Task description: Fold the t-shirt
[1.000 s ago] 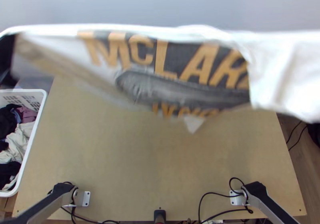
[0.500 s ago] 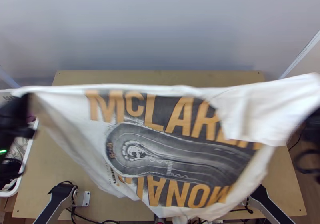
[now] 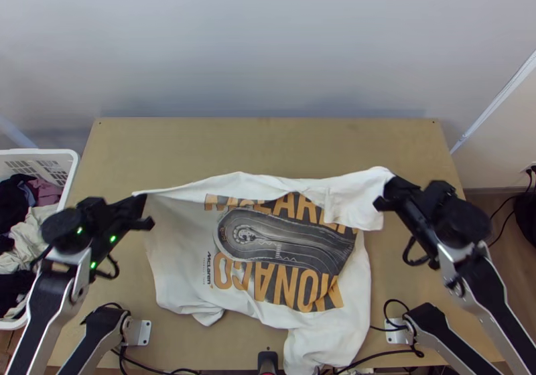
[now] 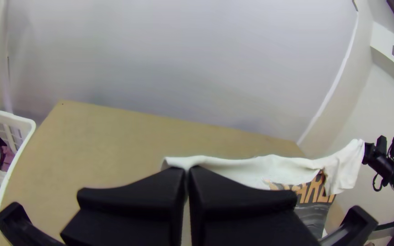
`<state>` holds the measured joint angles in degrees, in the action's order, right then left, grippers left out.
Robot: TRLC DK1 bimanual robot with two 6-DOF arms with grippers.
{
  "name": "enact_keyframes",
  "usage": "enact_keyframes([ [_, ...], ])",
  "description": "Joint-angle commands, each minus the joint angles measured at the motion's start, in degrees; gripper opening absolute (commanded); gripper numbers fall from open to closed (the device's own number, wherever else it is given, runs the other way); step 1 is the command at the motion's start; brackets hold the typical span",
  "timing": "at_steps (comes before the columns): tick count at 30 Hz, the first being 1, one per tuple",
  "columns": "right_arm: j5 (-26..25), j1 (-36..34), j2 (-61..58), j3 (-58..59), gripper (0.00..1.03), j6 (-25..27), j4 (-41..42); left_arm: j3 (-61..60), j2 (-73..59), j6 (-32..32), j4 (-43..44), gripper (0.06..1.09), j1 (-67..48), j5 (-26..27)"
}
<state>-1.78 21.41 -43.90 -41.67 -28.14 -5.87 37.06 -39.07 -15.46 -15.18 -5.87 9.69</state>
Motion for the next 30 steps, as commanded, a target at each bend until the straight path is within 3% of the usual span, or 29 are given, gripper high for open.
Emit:
enact_keyframes([
  [1,1.8,-3.5,-5.6,1.3,0.03,-2.7,4.5,0.7,-7.9,-1.4,6.7,0.09,0.8,0.9],
  [10,3.5,-11.7,-24.7,1.9,0.03,-2.4,18.0,12.6,-34.6,-5.1,18.1,0.09,0.6,1.0],
  [20,3.6,-17.3,-45.7,-8.0,0.03,-2.7,19.1,31.5,-62.1,-7.4,19.8,0.09,-0.8,0.3],
  [30,2.7,-20.6,-57.6,-20.3,0.03,-4.2,19.9,44.4,-75.1,-8.0,19.1,0.09,-1.7,-2.0],
])
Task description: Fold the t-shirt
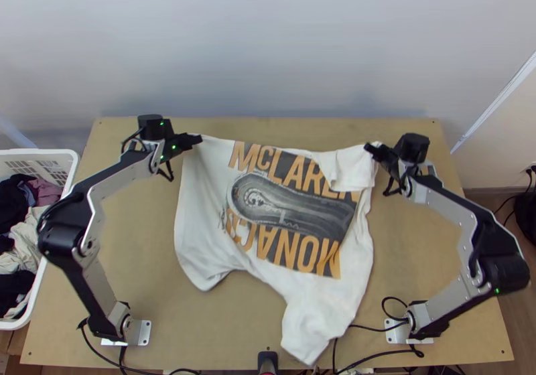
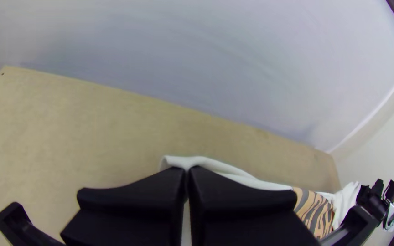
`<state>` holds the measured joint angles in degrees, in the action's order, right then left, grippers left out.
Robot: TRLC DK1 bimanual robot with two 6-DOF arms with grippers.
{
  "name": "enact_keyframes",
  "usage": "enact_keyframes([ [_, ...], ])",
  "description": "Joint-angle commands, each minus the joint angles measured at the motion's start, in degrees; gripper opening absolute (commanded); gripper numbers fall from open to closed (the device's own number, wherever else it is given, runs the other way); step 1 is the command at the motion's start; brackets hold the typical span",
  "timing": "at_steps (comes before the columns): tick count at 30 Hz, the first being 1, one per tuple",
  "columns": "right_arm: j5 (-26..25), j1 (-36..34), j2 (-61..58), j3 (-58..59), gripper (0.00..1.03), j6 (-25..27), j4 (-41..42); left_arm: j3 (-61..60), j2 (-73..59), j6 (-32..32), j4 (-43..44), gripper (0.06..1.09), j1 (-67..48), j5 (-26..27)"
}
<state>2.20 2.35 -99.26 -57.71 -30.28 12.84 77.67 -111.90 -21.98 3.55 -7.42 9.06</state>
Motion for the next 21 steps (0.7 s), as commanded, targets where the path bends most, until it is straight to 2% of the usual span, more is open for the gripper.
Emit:
enact_keyframes([
  [1,-1.3,-1.6,-2.7,-5.2,0.04,-2.6,0.8,4.7,-2.8,-1.6,-0.2,0.12,-0.3,-2.1],
  [2,-1.3,-1.7,-2.7,-5.8,0.16,-3.3,0.3,5.7,-3.1,-1.7,-1.2,0.28,-0.4,-2.5],
  [3,-1.4,-1.7,-2.7,-6.5,0.38,-4.0,-0.4,6.4,-3.2,-1.8,-1.7,0.53,-0.6,-2.4],
  [4,-1.4,-1.7,-2.5,-7.1,0.51,-5.8,-2.0,7.1,-3.2,-1.8,-2.2,0.8,-0.7,-2.3],
  [5,-1.4,-1.8,-2.6,-7.9,0.58,-6.7,-3.3,7.8,-3.2,-2.4,-3.5,1.02,-0.8,-1.7],
  [9,-1.4,-2.2,-3.3,-10.4,0.76,-9.9,-5.5,11.3,-2.7,-2.5,-7.9,1.04,-1.3,-1.2],
  [10,-1.3,-2.2,-3.3,-11.2,0.9,-10.4,-6.1,11.7,-2.4,-3.2,-7.9,1.04,-1.3,-1.3],
  [11,-1.3,-2.3,-3.3,-12.2,0.99,-11.5,-7.6,12.2,-1.9,-3.5,-8.0,1.04,-1.3,-1.2],
  [13,-1.2,-2.4,-2.3,-15.9,0.99,-13.7,-15.3,12.8,-0.3,-4.4,-8.2,1.04,-0.9,-1.2],
  [16,0.7,-2.7,1.7,-21.2,0.99,-15.5,-32.3,14.4,2.4,-4.7,-12.0,1.05,-0.4,-1.2],
  [18,2.2,-2.9,6.4,-20.9,0.99,-15.8,-37.0,15.8,3.3,-4.5,-15.2,1.05,0.1,-1.2],
  [20,2.2,-3.2,10.8,-20.0,0.99,-19.5,-42.9,16.7,3.9,-4.1,-17.4,1.05,0.9,-1.1],
  [21,2.2,-3.2,12.9,-18.7,0.99,-19.6,-44.0,16.8,4.1,-4.1,-17.7,1.04,1.4,-1.1],
])
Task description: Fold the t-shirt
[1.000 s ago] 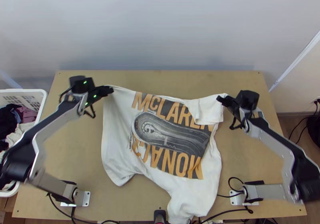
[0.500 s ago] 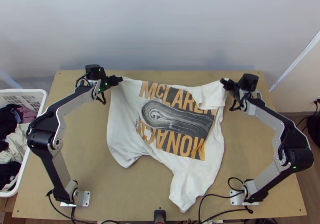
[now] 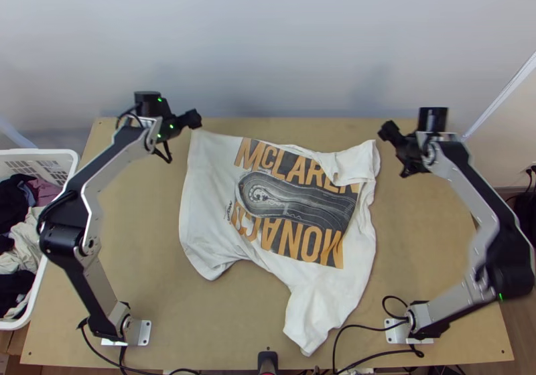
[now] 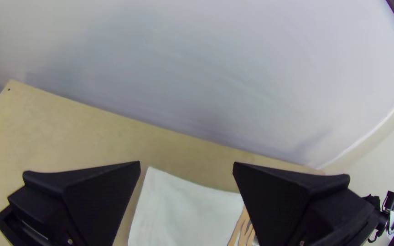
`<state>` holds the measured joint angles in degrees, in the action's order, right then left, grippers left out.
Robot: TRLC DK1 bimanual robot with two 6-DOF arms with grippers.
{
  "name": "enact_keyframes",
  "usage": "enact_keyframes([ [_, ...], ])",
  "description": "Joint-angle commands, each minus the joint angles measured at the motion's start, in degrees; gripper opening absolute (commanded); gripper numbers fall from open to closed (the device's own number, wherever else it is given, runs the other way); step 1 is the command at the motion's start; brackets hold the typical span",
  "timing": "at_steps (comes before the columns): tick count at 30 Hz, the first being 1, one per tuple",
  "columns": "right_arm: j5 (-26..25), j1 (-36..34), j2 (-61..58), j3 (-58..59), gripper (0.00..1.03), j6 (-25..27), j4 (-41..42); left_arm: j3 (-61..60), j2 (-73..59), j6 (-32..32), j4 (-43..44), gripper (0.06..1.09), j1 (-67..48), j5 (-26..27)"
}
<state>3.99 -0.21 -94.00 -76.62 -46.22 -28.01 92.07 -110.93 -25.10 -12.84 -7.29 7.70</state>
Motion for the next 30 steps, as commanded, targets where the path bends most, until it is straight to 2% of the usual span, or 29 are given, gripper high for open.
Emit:
enact_keyframes([
  [1,0.3,-0.8,10.0,1.6,0.99,-3.4,-3.9,2.4,3.2,-1.0,-1.5,1.04,1.9,0.2],
  [4,0.3,-0.8,15.1,3.2,0.98,-2.7,-11.4,2.8,3.4,-1.0,-3.2,1.05,3.2,0.4],
  [9,0.8,2.0,21.0,2.8,0.98,-0.9,-30.5,2.1,6.9,0.2,-12.2,1.04,3.0,2.3],
  [12,0.8,5.0,23.8,4.2,0.98,1.7,-39.9,-3.7,12.2,3.3,-14.8,1.04,1.9,3.7],
  [16,1.4,8.2,27.1,6.9,0.97,2.3,-47.3,-14.2,20.6,7.3,-17.9,1.04,1.0,6.7],
  [19,2.5,10.0,28.3,8.2,0.97,2.2,-50.8,-19.1,24.8,11.8,-27.1,1.03,0.6,9.5],
  [23,2.9,11.3,29.7,9.8,0.97,2.0,-51.2,-20.9,27.7,12.7,-42.6,1.03,-0.7,9.8],
  [26,3.0,12.4,29.8,10.0,0.97,1.6,-51.2,-24.3,30.8,9.7,-47.5,1.03,-0.8,11.5],
  [29,3.0,14.4,29.9,9.9,0.97,0.2,-51.2,-28.3,34.2,6.4,-48.6,1.03,-0.7,12.7],
  [30,3.0,15.1,29.9,9.9,0.97,0.1,-51.2,-29.5,35.2,5.3,-48.7,1.0,-0.6,12.7],
])
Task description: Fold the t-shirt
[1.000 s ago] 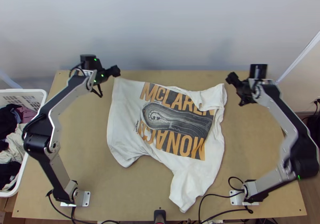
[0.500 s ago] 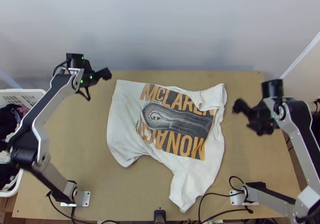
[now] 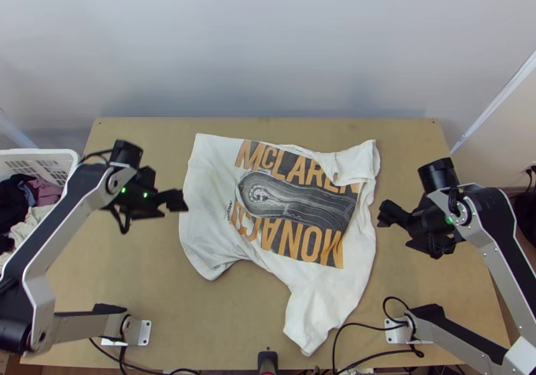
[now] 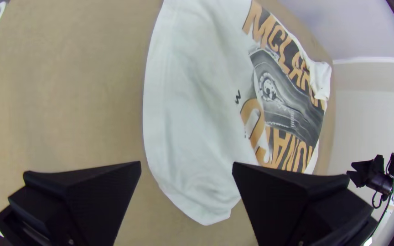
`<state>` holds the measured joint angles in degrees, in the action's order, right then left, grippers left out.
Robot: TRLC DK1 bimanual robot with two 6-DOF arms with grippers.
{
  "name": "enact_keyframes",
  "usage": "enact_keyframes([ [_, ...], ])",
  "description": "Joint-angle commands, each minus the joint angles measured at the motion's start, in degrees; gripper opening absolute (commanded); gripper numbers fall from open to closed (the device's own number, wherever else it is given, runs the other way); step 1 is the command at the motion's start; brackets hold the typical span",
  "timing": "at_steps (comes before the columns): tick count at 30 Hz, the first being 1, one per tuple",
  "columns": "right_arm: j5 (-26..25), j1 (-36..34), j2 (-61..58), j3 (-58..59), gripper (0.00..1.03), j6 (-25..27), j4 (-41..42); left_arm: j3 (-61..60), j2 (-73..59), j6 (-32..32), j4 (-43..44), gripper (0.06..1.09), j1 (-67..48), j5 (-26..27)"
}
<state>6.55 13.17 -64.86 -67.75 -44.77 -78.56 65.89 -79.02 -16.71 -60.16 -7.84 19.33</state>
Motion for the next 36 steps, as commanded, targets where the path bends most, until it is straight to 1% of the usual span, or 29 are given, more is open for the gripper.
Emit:
enact_keyframes([
  [1,0.4,1.9,0.9,1.0,0.97,-1.4,-0.6,-4.7,4.1,-3.2,-1.3,0.93,0.0,1.1],
  [3,0.4,2.4,1.0,1.1,0.97,-1.5,-0.6,-6.6,5.2,-3.7,-1.4,0.82,0.1,1.1],
  [5,0.4,2.7,1.0,1.0,0.96,-1.7,-0.6,-8.7,6.3,-3.6,-1.6,0.77,-0.6,1.1],
  [9,0.4,2.7,1.3,1.3,0.96,-1.7,-0.6,-12.6,6.9,-3.7,-1.9,0.77,-2.0,1.1],
  [12,0.4,3.1,1.7,1.8,0.96,-1.7,-0.6,-14.1,6.5,-4.9,-1.7,0.77,-3.6,1.1],
  [21,0.4,3.9,1.8,2.4,0.96,-2.5,-0.6,-16.1,1.9,-8.7,2.8,0.77,-7.8,-0.5],
  [25,0.3,4.0,2.4,2.7,0.96,-2.8,-0.6,-16.8,-2.0,-9.0,4.5,0.77,-9.2,-4.8],
  [28,0.3,4.1,2.6,2.9,0.96,-3.0,-0.6,-16.7,-4.7,-9.0,4.9,0.77,-9.7,-6.4],
  [31,0.3,4.1,2.9,3.1,0.96,-3.0,-0.6,-16.6,-5.6,-9.1,6.1,0.77,-10.1,-6.5],
  [33,0.3,4.1,2.9,3.1,0.96,-3.0,-0.6,-16.1,-6.4,-9.4,6.7,0.71,-10.2,-6.5],
  [36,0.3,4.5,2.9,3.1,0.96,-3.5,-0.6,-15.2,-7.2,-10.0,7.5,0.71,-10.7,-6.4],
])
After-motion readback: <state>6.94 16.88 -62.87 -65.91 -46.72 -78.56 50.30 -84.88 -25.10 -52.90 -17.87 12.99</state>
